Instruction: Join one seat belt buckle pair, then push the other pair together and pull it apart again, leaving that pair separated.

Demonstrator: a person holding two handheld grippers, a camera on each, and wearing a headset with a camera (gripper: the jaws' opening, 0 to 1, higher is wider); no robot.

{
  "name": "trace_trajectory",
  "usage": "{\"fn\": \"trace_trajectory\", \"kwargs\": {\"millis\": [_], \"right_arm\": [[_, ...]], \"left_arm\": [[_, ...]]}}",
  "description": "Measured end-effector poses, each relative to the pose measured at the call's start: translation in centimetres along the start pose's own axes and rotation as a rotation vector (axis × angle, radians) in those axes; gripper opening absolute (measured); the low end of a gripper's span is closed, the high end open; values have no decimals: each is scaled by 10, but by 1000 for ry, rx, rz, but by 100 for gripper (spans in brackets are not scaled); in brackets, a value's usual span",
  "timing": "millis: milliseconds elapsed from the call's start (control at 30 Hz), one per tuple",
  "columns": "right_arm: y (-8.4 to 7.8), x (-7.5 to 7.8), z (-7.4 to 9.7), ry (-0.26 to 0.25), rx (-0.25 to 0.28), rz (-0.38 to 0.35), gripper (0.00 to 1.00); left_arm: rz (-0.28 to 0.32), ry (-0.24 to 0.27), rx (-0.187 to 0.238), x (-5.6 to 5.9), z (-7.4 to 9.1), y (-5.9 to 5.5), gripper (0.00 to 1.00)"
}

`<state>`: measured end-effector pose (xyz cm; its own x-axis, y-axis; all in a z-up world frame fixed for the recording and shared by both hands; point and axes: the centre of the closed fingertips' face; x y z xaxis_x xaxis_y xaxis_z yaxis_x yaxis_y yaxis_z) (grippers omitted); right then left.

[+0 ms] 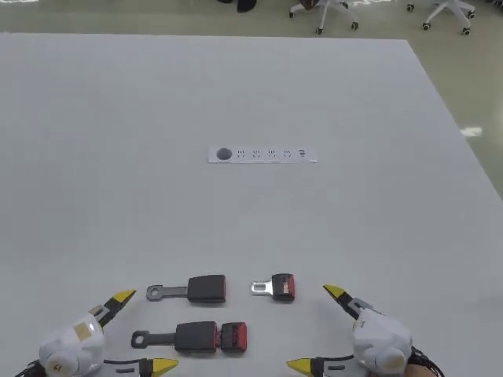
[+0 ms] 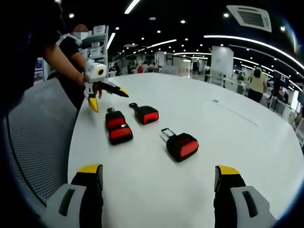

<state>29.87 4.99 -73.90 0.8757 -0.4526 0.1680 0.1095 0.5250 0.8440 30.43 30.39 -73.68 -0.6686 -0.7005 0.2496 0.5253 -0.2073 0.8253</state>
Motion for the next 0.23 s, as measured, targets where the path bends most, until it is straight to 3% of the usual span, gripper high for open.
{"fn": "trace_trajectory", "kwargs": {"millis": [233], "right_arm": [[-9, -3, 2, 6, -22, -2, 99]], "left_arm": [[-2, 5, 0, -2, 1, -4, 100]]}}
Point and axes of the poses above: the centre of the closed fingertips' face, and the gripper's own axes: z roughly backward along the fingers, x roughly to its right, y roughly out of its top, and after that the axes turned 11 degrees about z, right-handed
